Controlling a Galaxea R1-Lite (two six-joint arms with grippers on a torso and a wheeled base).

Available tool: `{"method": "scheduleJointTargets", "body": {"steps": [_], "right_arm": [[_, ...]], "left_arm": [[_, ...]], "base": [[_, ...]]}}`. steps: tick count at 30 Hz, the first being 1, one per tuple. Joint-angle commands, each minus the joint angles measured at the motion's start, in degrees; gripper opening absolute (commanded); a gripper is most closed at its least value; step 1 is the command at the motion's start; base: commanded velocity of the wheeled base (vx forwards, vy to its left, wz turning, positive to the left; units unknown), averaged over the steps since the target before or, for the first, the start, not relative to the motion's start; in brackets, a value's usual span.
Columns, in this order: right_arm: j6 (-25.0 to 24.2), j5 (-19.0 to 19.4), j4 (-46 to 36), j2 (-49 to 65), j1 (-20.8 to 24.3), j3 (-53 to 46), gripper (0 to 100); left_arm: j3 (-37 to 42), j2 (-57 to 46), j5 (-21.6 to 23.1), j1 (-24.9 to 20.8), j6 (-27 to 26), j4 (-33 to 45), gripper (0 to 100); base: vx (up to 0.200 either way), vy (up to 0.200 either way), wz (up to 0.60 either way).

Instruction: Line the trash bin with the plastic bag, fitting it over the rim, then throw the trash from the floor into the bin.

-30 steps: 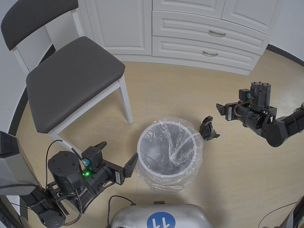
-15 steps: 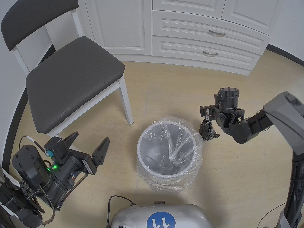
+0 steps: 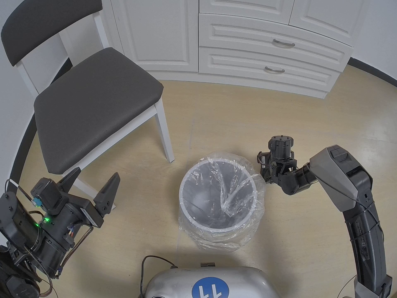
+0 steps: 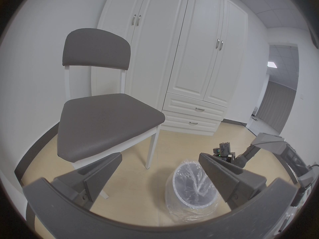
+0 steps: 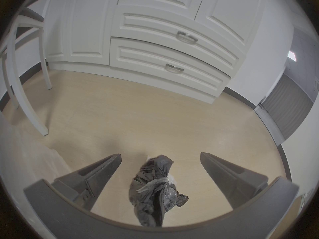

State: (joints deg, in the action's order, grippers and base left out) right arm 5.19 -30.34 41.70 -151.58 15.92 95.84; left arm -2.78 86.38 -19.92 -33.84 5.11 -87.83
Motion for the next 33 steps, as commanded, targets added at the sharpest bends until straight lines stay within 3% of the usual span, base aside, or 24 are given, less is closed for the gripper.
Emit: {"method": "scheduleJointTargets", "body": {"steps": [1,6,15,18,19,25,33], "right_arm": [[-0.4,-0.3,-0.3,-5.7,-1.0,3.0,100],[-0.5,-0.2,-3.8,-7.6,-1.4,4.0,100],[-4.6,0.5,-7.6,-15.6,-1.5,15.4,100],[-5.1,2.8,-8.0,-20.0,-1.5,18.7,100],[-5.1,2.8,-8.0,-20.0,-1.5,18.7,0],[-6.6,2.9,-8.3,-18.3,-1.5,17.9,0],[-6.5,6.7,-8.0,-2.3,-3.1,-2.0,0]], "left_arm": [[1.0,-3.8,0.0,-0.1,-1.3,-0.1,100],[0.8,-1.5,0.0,-0.1,-2.9,-0.1,100],[0.4,-0.7,0.0,-0.1,-2.9,-0.1,100],[0.1,-0.8,0.0,0.0,-3.3,-0.1,100],[0.1,-0.8,0.0,0.0,-3.3,-0.1,100],[0.1,1.1,-0.7,0.4,-3.4,-0.1,100],[0.8,4.2,-3.5,0.5,-3.3,-0.1,100]], "base": [[0.000,0.000,0.00],[0.000,0.000,0.00],[0.000,0.000,0.00],[0.000,0.000,0.00],[0.000,0.000,0.00],[0.000,0.000,0.00],[0.000,0.000,0.00]]}}
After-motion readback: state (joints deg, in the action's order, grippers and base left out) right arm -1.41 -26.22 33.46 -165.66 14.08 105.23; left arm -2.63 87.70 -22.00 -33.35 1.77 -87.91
